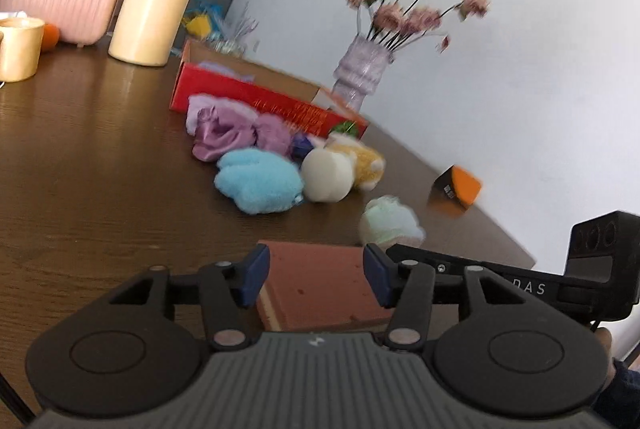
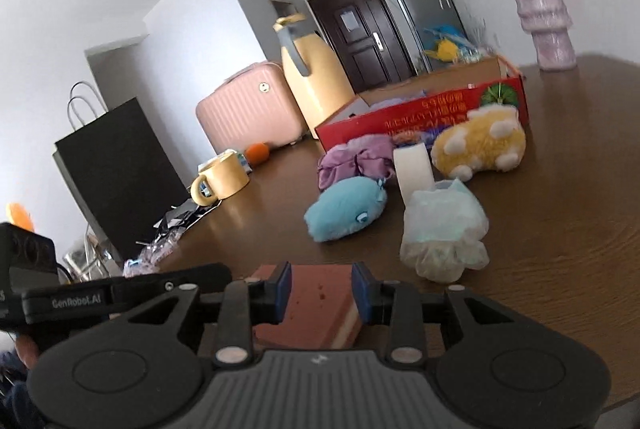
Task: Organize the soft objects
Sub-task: 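Carry the sponge block with the left tool into the red box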
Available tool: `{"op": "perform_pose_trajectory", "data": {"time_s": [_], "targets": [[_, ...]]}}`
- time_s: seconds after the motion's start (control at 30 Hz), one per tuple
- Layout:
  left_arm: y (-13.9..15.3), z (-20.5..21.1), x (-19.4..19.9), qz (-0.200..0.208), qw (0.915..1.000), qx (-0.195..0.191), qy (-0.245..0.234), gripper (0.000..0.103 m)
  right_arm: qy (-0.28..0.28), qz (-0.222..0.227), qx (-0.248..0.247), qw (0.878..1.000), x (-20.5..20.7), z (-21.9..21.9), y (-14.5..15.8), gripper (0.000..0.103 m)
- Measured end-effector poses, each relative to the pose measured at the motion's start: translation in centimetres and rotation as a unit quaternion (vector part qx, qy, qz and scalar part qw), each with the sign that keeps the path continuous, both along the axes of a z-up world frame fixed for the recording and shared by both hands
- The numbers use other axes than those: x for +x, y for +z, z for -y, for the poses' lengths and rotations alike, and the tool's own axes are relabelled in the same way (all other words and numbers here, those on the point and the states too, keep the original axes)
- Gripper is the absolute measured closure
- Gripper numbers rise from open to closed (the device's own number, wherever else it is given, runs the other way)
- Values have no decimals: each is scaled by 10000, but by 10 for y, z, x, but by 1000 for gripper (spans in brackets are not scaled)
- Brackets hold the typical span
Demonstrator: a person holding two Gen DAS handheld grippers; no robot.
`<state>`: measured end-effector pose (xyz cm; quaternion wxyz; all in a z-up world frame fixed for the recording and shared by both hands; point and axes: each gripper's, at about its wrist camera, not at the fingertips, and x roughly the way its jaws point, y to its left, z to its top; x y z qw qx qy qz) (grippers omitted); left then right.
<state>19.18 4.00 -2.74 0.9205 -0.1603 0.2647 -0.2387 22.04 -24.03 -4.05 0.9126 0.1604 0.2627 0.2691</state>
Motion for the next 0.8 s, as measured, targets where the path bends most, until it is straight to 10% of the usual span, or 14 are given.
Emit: {"op": "perform_pose_trajectory", "data": {"time_s": [0.27,0.53,0.8], "targets": [[-16,3,16,-590,9981,87,158,80,12,-761,275,9967,18,3,-20,77],[27,9,43,-205,9995,-45,236,81,-154,-66,303,9994,41,12,32,79],[121,74,224,395,9981,473,-59,81,-569,307,179,9977,228,60,116,79]]}}
